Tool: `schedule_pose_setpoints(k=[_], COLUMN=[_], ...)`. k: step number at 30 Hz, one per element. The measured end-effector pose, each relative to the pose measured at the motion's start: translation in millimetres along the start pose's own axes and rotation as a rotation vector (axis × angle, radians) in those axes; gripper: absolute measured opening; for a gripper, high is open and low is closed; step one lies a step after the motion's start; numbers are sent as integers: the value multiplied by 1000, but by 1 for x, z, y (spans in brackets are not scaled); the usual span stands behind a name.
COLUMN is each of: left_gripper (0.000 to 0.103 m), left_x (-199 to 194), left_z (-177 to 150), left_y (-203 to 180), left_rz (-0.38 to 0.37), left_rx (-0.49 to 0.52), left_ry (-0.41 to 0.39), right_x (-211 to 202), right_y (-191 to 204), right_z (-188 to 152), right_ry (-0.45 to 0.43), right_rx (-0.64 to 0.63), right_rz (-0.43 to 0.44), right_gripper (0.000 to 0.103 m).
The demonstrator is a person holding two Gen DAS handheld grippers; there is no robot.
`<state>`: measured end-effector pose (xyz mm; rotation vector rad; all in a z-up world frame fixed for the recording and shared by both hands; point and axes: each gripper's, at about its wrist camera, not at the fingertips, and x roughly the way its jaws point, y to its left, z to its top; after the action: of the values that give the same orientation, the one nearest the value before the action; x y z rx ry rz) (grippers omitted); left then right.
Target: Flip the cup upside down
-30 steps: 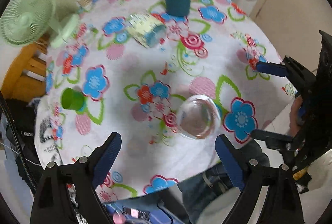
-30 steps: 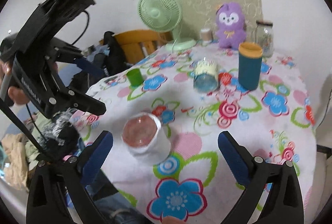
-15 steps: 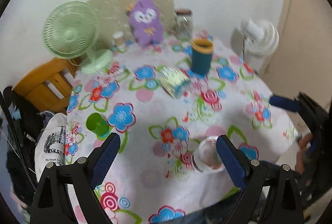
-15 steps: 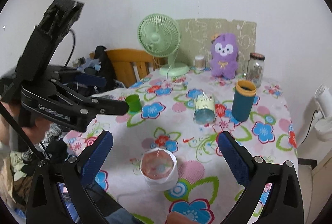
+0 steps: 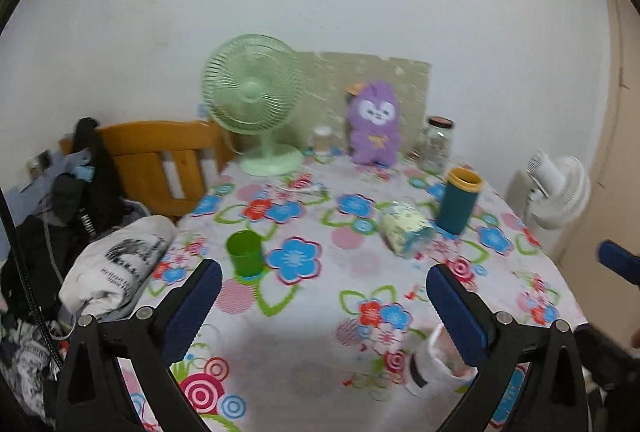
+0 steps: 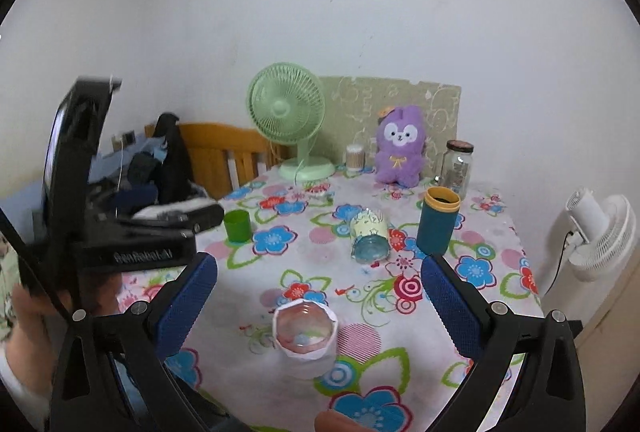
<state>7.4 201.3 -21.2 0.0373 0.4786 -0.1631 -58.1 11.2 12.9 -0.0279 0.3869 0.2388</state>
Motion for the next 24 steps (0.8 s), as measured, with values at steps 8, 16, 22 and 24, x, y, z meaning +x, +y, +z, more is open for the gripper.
schedule_pose_setpoints(k=[8,16,22,24], left_gripper=[103,103,103,103], left_x=[-26,-45,-47,-47], left_z=[-17,-10,-9,-9], left_y=[0,3,1,1], left_rz=[100,89,94,93], left_rx=[-25,-58,-51,-53], left_ry=[-118,-159,-166,-159], right_x=[-21,-23,-20,-18], right_y=[13,7,3,3], right_z=[3,10,7,6], right_ry=[-80,-94,-73,-66], right_rx=[-5,34,49,46], right_rz=[-32,-32,-46,-57], right_gripper=[103,103,103,103])
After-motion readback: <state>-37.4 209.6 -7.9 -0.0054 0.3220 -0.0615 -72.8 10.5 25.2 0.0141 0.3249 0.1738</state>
